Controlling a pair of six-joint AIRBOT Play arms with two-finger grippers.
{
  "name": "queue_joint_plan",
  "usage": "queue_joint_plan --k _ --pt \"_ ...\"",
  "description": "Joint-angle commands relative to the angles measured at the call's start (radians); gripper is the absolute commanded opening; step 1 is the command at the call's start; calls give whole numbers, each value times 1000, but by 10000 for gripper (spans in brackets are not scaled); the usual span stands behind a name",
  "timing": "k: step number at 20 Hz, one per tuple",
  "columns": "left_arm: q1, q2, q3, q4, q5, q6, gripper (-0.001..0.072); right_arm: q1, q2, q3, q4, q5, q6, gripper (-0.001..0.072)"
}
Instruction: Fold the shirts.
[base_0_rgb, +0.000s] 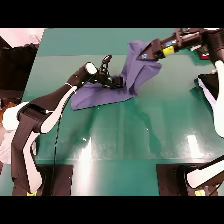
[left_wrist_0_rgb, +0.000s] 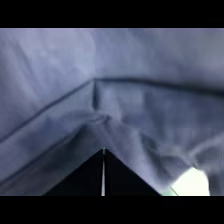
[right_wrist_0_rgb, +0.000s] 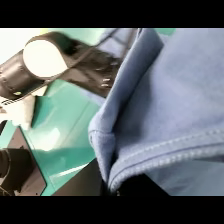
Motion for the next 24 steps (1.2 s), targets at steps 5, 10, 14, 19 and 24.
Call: queue_joint_plan --k 5,10,14,19,24 --pt "87 -7 158 81 -258 -8 24 110 -3 -4 -4 -132 -5 16" --pt "215 112 216 168 -388 -9 24 155 -22 -4 -7 -191 -13 16" --pt "310 262 214 307 -459 -6 25 209 -87 -4 -6 -243 -25 16" --pt "393 385 204 380 -583 19 25 310 -161 -4 -3 -391 -82 19" --pt "409 405 196 379 -603 18 25 473 -253 15 27 -563 -201 367"
